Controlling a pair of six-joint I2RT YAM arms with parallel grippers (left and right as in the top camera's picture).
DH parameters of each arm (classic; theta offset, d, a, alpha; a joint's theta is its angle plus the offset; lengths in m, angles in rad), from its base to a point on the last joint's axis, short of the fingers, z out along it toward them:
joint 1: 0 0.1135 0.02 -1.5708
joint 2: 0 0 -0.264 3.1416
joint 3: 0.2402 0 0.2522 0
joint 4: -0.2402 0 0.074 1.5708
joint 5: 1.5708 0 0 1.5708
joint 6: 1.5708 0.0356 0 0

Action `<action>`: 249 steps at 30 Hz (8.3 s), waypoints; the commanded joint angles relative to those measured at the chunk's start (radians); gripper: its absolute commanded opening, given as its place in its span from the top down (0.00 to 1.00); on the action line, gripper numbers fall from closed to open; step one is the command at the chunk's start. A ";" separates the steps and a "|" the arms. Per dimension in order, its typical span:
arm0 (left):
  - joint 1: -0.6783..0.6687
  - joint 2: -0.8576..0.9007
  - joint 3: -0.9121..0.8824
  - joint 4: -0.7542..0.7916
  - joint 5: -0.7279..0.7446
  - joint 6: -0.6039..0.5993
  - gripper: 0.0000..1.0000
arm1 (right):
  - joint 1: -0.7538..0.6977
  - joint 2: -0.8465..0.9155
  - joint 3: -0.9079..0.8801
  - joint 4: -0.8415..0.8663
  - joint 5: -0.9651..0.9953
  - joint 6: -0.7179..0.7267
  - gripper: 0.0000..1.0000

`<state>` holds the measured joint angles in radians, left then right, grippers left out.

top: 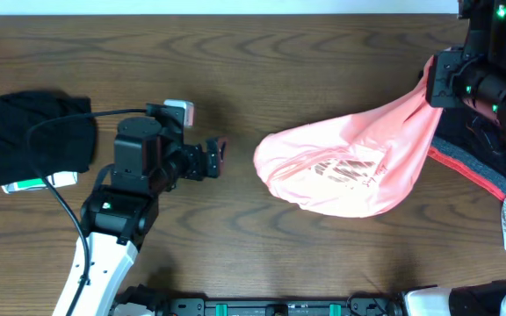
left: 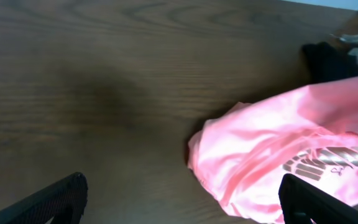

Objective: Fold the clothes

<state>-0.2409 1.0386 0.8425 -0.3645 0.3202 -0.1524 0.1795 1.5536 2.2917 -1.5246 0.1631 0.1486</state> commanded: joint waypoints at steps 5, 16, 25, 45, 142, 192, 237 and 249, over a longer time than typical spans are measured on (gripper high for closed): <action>-0.149 0.105 0.018 0.006 -0.090 0.057 0.02 | -0.006 -0.008 -0.003 -0.013 0.028 -0.008 0.98; -0.301 0.408 0.018 0.024 -0.105 0.070 0.02 | -0.006 -0.008 -0.003 -0.021 0.028 -0.008 0.97; -0.368 0.520 0.018 0.078 -0.195 0.069 0.02 | -0.006 -0.008 -0.003 -0.023 0.028 -0.008 0.95; -0.416 0.649 0.018 0.296 -0.435 0.047 0.28 | -0.006 -0.008 -0.003 -0.028 0.028 -0.008 0.96; -0.147 -0.311 0.427 -0.248 -0.741 0.043 0.94 | -0.006 -0.279 -0.003 0.055 0.242 0.056 0.99; -0.147 -0.231 0.410 -0.327 -0.821 -0.028 0.94 | -0.010 -0.026 -0.003 0.017 0.281 0.045 0.99; 0.074 0.814 0.410 0.448 -0.826 -0.024 0.06 | -0.083 0.746 -0.003 0.509 0.096 -0.039 0.10; 0.074 0.604 0.410 -0.049 -0.718 -0.029 0.02 | -0.110 0.495 -0.003 0.191 0.143 0.033 0.06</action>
<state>-0.1684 1.7588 1.2419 -0.3164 -0.4587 -0.1574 0.0925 2.1849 2.2807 -1.2663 0.2848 0.1284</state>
